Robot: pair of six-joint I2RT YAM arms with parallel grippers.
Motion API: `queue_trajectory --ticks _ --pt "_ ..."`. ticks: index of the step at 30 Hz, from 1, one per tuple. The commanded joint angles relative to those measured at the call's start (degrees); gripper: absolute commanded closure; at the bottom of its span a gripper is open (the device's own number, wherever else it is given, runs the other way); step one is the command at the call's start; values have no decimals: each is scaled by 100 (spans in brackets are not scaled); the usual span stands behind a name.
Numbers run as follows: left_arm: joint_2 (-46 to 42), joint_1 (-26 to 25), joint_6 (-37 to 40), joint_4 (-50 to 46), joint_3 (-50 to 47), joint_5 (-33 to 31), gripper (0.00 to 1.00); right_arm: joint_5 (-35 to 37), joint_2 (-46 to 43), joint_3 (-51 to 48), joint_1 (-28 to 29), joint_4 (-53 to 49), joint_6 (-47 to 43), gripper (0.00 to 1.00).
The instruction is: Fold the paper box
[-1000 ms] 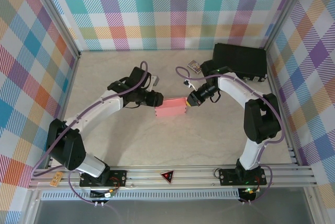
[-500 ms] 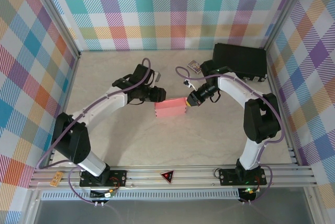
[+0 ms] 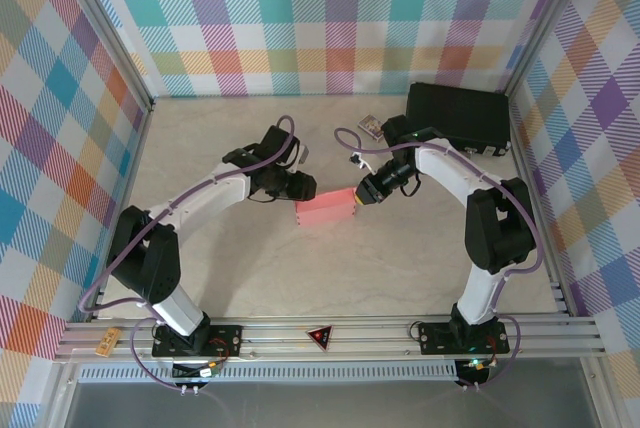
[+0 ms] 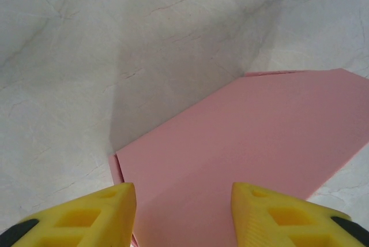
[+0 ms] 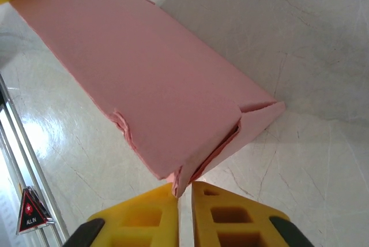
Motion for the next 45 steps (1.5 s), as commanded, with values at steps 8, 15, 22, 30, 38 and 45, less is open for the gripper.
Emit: queue_trajectory --ticks 8,15,22,30,38,45 --pt "278 -134 97 -384 96 -353 53 38 61 186 35 -157 52 80" --pt "300 -144 121 -418 175 -485 53 12 205 349 39 -180 203 82" --pt "347 -143 161 -447 175 -553 53 21 323 489 31 -234 318 82" --pt "366 -152 156 -384 158 -601 53 38 451 650 33 -320 378 82" --pt "393 -178 205 -294 17 -724 53 65 474 722 35 -379 397 78" --pt "521 -227 201 -320 -9 -931 53 123 458 775 33 -439 397 69"
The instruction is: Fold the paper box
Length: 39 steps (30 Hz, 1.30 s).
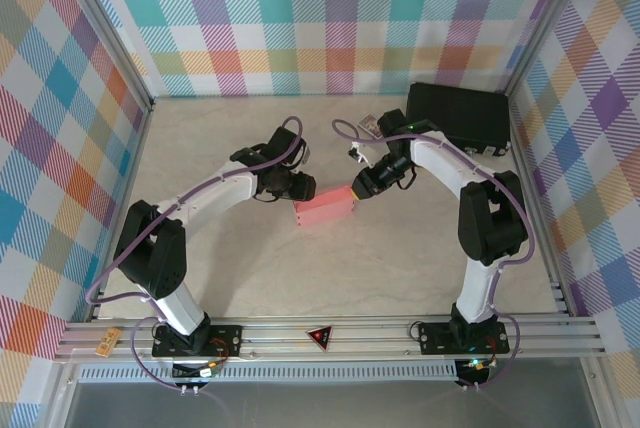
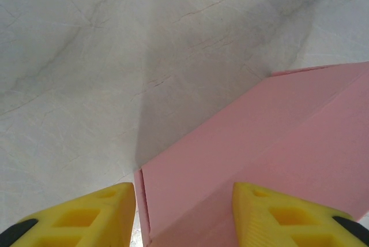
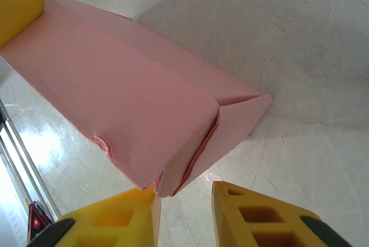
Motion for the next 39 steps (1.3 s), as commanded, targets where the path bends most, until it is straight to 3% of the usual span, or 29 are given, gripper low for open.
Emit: queue_trajectory --ticks 1,15,22,39 --pt "277 -98 89 -272 -138 -296 53 -31 37 185 31 -176 -1 68" --pt "372 -266 98 -343 -92 -676 53 46 -333 100 35 -118 -63 57" --pt "337 -331 81 -335 -126 -730 53 -264 -600 37 26 297 204 52" --pt "184 -383 91 -281 -154 -702 52 -110 359 102 165 513 846 53"
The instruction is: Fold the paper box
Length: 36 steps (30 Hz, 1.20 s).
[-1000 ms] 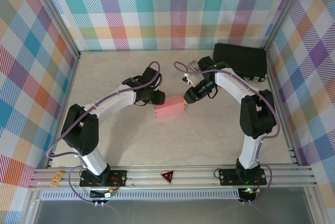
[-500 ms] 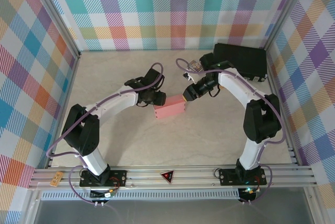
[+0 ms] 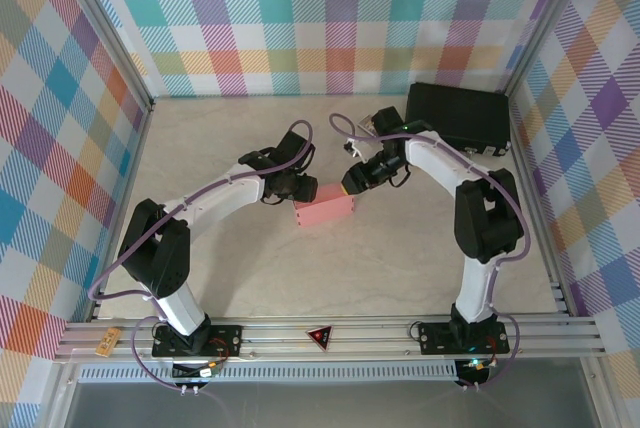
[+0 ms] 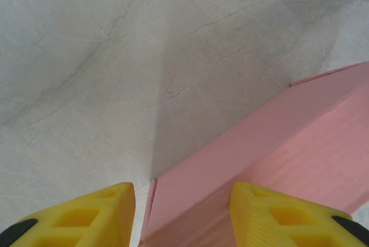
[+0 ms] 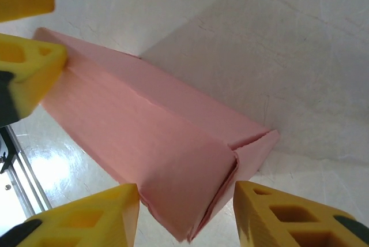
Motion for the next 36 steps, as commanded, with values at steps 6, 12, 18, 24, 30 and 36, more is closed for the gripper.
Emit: queue_trajectory --ticks 6,12,18,24,30,36 --pt "-64 -110 173 -399 -20 50 51 185 172 -178 44 -52 117 53" --pt "-576 -105 571 -119 21 157 31 191 165 -164 45 -27 163 53" --pt "-919 -110 1800 545 -464 770 0 162 145 -152 50 39 216 53" --pt "-773 -99 3772 905 -797 1533 1 124 145 -161 47 114 276 52" --pt "-253 -32 4719 640 -523 1351 1 98 154 -153 44 122 297 52" --pt "460 -29 4857 162 45 1192 12 132 129 -153 45 96 287 52"
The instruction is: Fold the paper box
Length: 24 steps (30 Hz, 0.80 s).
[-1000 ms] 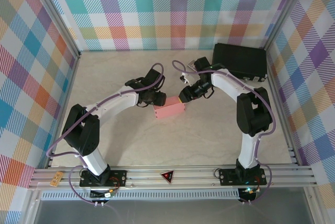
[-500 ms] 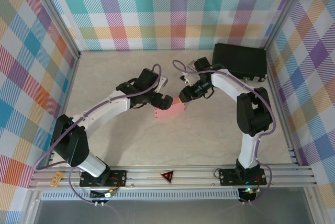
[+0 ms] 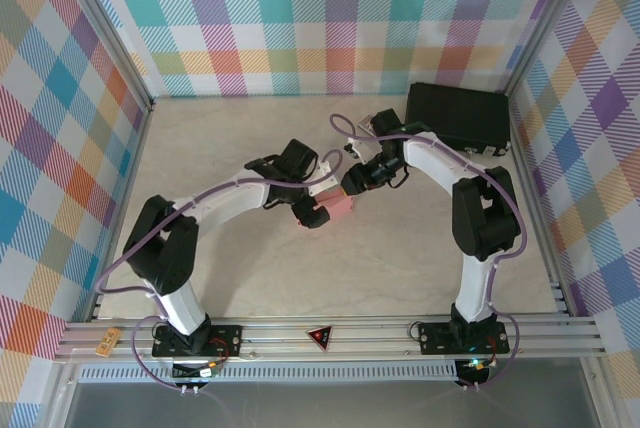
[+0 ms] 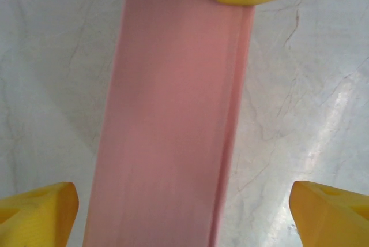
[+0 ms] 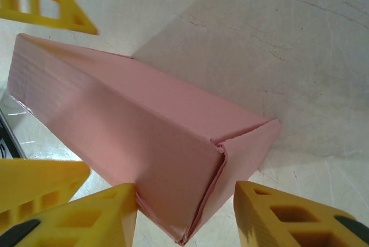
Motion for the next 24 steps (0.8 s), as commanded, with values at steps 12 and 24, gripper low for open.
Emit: queue_trajectory --ticks 12,24 --pt "382 5 289 -216 370 -193 73 -139 -497 -285 31 509 358 49" --pt "169 -469 791 1506 -282 -2908 67 1757 -1874 -1762 -284 2103 1617 47"
